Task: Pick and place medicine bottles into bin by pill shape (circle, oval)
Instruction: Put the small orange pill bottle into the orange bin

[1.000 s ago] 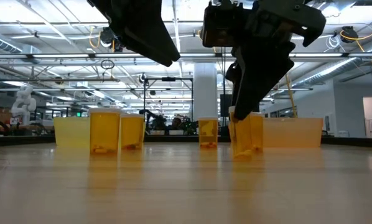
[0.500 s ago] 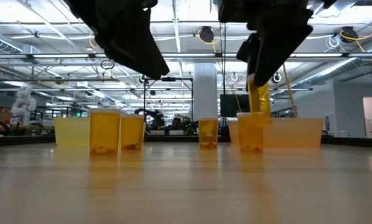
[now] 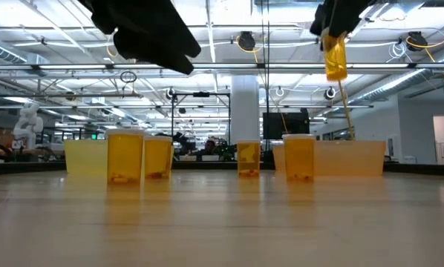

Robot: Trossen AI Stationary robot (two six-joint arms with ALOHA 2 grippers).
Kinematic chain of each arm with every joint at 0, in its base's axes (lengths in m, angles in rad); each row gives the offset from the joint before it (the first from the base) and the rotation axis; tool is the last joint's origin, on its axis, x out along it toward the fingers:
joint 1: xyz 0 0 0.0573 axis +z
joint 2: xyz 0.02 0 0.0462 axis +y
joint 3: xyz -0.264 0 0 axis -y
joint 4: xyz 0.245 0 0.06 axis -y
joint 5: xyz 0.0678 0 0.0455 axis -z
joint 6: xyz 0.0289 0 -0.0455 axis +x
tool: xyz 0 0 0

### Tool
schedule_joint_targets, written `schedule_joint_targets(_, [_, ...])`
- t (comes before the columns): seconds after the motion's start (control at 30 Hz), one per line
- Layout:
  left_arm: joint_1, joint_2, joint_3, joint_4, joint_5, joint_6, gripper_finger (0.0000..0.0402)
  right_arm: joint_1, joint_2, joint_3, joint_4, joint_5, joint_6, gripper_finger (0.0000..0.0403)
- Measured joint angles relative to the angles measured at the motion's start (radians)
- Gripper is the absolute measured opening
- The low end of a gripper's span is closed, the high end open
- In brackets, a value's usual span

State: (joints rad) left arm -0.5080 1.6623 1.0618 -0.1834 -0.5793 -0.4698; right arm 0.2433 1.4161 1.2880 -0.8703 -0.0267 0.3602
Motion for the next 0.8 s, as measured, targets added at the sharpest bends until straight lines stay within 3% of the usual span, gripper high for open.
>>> schedule_joint_targets(0.43, [-0.038,0.000,0.000,0.024,-0.011,-0.018,0.0255,-0.144,-0.048,0.236,-0.387,0.078,-0.060,0.0115])
schedule_joint_targets(0.8, [-0.137,0.000,0.000,0.034,-0.131,-0.049,0.0255,-0.317,-0.098,0.246,-0.504,0.078,-0.114,0.0116])
